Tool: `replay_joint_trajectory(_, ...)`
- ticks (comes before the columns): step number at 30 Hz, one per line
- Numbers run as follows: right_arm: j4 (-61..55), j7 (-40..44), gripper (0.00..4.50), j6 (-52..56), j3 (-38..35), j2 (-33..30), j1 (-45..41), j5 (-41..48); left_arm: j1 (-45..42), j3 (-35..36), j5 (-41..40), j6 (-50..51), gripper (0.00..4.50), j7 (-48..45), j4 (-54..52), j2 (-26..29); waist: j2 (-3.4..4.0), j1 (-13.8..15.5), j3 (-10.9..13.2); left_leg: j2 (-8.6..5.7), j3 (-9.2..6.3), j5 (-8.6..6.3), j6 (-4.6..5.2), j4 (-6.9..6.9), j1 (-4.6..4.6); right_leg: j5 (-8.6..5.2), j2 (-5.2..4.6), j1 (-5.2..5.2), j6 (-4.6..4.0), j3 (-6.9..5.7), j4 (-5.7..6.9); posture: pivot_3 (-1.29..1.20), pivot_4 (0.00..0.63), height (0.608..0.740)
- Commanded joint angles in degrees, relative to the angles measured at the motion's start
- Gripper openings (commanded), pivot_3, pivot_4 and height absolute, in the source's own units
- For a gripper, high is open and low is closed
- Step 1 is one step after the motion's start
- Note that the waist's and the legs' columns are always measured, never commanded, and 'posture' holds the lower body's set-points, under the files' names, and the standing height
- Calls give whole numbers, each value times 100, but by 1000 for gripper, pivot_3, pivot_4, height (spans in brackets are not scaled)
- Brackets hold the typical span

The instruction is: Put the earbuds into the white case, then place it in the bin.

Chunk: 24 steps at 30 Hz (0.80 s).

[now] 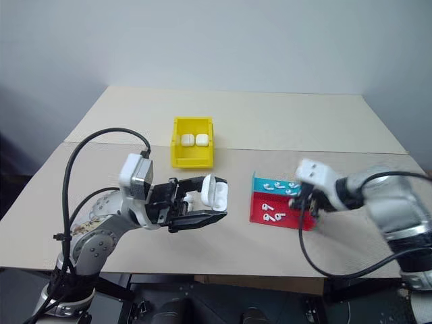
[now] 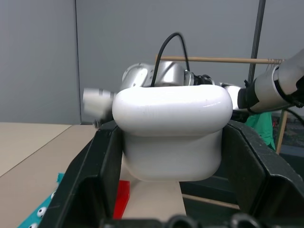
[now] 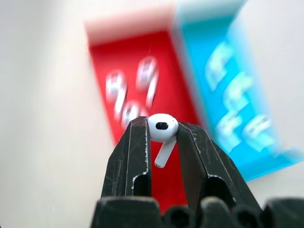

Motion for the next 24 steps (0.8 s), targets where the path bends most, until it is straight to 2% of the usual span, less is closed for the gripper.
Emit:
replay_joint_trajectory(1, -899, -566, 616, 250, -1598, 977, 206, 1779, -246, 65, -164, 23, 2787, -131, 50, -59, -1, -12, -3, 2, -3, 0, 0, 2, 3, 0, 4, 6, 0, -1, 0, 0, 150, 740)
replay_joint_trajectory(5, -1719, -1534, 616, 823, -2206, 1793, 298, 3412, -518, -29, -84, -26, 2787, -291, 298, -168, 3, 0, -4, -5, -4, 0, -1, 5, 1, 2, -5, 8, 4, -1, 2, 0, 150, 740)
replay_joint_trajectory(9, -2261, -2489, 616, 1058, -2146, 2196, 375, 4820, -787, -69, 26, -65, 2787, -421, 580, -268, 4, 1, -4, -4, -5, 0, 0, 3, 0, 2, -4, 8, 4, -4, 1, 0, 150, 740)
replay_joint_trajectory(11, -2574, -2830, 616, 1029, -1921, 2300, 508, 5153, -869, -73, 71, -82, 2787, -446, 675, -303, 4, 1, -4, -4, -5, 0, 0, 2, 0, 2, -4, 7, 4, -3, 0, 0, 150, 740)
replay_joint_trajectory(15, -2876, -3242, 616, 836, -1497, 2343, 688, 5246, -919, -65, 115, -91, 2787, -489, 739, -326, 5, -7, -5, -4, -5, 0, 0, 1, -1, 2, -4, 5, 4, -1, 0, 0, 150, 740)
replay_joint_trajectory(24, -2860, -3575, 616, 333, -836, 2248, 811, 4451, -920, -30, 158, -59, 2787, -519, 694, -364, 6, -15, -5, -4, -6, 1, 1, 2, -3, 2, -2, 2, 4, -2, 0, 0, 150, 740)
